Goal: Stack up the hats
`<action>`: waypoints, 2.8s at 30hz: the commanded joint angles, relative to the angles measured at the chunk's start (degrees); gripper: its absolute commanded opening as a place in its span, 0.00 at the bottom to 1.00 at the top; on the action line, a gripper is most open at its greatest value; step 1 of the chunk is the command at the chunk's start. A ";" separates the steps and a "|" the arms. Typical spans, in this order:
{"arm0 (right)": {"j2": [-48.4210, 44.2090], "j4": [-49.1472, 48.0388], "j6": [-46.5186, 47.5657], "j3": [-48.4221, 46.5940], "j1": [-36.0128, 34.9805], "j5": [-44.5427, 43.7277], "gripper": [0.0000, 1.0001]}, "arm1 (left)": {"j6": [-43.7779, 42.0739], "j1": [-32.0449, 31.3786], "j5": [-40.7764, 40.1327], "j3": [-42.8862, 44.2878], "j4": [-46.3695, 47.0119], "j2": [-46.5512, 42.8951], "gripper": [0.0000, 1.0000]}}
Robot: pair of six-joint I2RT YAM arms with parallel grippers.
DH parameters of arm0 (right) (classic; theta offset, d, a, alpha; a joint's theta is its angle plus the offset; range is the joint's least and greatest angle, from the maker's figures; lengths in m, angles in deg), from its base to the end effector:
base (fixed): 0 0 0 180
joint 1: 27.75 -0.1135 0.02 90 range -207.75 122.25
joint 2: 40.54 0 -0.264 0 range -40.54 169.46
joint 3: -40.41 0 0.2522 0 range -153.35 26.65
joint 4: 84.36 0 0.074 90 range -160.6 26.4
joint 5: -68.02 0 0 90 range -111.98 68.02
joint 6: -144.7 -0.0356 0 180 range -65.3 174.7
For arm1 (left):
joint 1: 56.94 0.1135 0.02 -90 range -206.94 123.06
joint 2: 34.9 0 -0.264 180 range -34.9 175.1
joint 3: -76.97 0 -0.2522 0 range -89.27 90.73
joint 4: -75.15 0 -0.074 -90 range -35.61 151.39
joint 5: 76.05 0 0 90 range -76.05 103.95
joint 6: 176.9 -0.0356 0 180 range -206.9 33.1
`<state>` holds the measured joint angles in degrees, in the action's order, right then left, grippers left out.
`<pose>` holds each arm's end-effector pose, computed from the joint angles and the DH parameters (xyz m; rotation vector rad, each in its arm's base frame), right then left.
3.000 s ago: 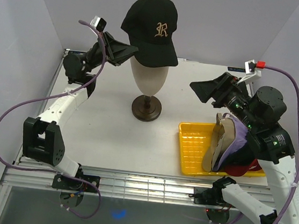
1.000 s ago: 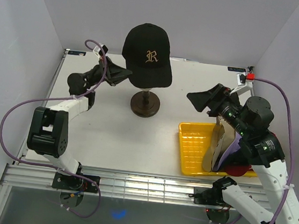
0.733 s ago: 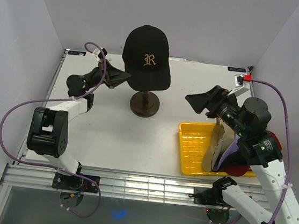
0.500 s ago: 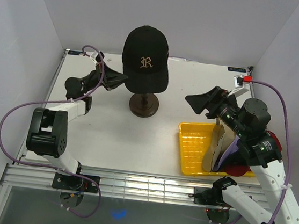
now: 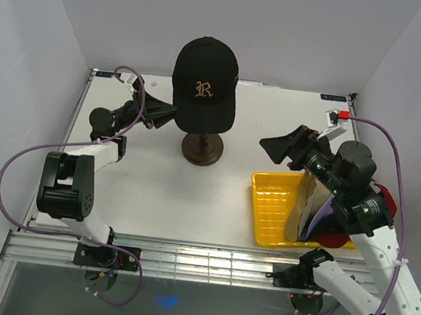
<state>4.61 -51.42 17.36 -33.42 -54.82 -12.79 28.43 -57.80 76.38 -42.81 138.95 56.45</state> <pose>0.1434 0.0797 0.4136 0.0264 1.7393 0.9762 0.3178 -0.0363 0.2959 -0.2785 1.7028 -2.1649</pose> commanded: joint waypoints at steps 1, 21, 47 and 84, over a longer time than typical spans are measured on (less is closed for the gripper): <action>-0.41 -3.36 -0.10 0.48 0.09 0.74 0.92 | 13.26 0.34 1.29 -0.23 13.85 -1.09 0.41; 14.97 -22.16 -4.49 -0.74 0.09 12.60 0.80 | 8.25 0.34 4.27 2.15 6.81 -6.10 0.41; 23.58 -33.77 -10.82 -1.62 -2.81 15.86 0.50 | 2.10 0.34 3.57 3.20 -3.10 -6.01 0.28; 18.05 -28.15 -7.13 1.01 -6.86 11.47 0.40 | -14.51 0.34 0.41 1.00 -30.44 -6.98 0.08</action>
<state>24.15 -79.53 8.72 -32.74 -61.38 -0.26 16.85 -57.67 78.02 -41.10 115.38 50.00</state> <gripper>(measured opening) 0.403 0.202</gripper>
